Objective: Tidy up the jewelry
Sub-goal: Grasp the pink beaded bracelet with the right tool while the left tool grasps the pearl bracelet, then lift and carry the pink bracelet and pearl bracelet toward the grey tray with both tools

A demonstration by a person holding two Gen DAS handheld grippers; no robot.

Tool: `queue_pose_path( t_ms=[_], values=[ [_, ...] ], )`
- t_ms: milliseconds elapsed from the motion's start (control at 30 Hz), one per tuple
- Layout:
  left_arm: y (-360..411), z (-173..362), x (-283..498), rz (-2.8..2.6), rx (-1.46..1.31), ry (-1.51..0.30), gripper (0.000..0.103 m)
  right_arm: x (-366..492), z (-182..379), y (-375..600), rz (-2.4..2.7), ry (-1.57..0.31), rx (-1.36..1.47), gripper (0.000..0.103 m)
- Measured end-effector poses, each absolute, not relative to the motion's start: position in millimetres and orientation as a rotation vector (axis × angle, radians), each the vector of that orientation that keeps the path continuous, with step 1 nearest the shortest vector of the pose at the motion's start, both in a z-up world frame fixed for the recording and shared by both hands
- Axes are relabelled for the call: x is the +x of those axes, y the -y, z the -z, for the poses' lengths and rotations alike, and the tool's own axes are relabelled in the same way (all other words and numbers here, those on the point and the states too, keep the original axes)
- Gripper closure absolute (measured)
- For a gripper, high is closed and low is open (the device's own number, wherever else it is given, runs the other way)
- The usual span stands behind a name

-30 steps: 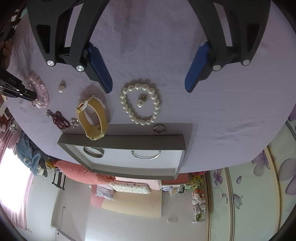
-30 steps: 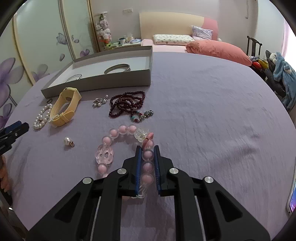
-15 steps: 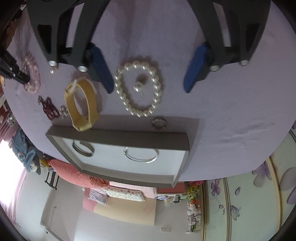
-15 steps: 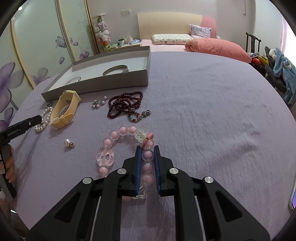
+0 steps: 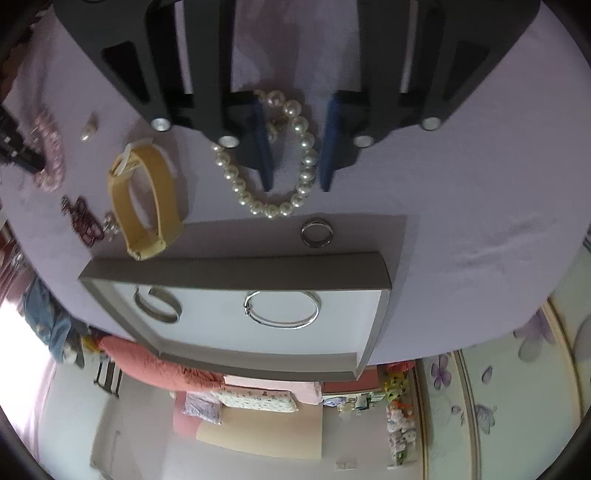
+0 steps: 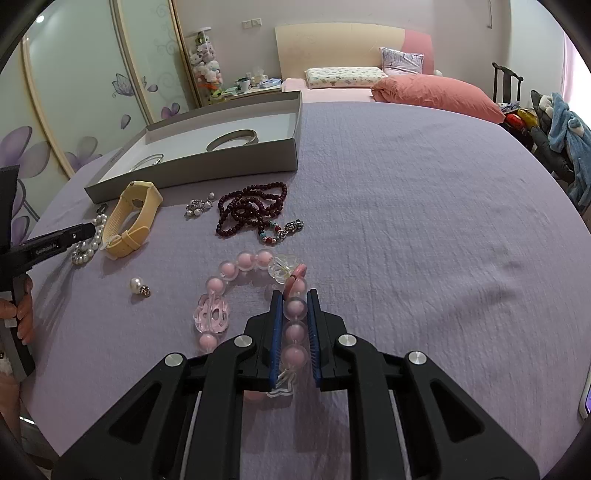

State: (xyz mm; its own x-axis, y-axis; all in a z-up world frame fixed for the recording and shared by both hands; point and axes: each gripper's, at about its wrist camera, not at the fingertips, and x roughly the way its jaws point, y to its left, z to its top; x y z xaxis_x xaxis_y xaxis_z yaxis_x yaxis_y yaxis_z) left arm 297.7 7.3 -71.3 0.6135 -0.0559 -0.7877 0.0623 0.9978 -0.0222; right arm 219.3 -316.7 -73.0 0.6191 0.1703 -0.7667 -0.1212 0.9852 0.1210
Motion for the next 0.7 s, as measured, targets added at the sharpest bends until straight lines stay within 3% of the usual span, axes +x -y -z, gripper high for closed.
queue_pose_path(
  t_ms=[67, 300, 700],
  values=[
    [-5, 72, 297, 0.066, 0.037, -0.904, 0.093, 219, 73, 317, -0.167, -0.888, 0.060, 0.089],
    [3, 69, 294, 0.085, 0.096, -0.870, 0.093, 220, 70, 317, -0.166, -0.865, 0.078, 0.089],
    [-9, -10, 263, 0.224, -0.075, -0.604, 0.093, 212, 30, 303, -0.258, -0.702, 0.103, 0.089]
  ],
)
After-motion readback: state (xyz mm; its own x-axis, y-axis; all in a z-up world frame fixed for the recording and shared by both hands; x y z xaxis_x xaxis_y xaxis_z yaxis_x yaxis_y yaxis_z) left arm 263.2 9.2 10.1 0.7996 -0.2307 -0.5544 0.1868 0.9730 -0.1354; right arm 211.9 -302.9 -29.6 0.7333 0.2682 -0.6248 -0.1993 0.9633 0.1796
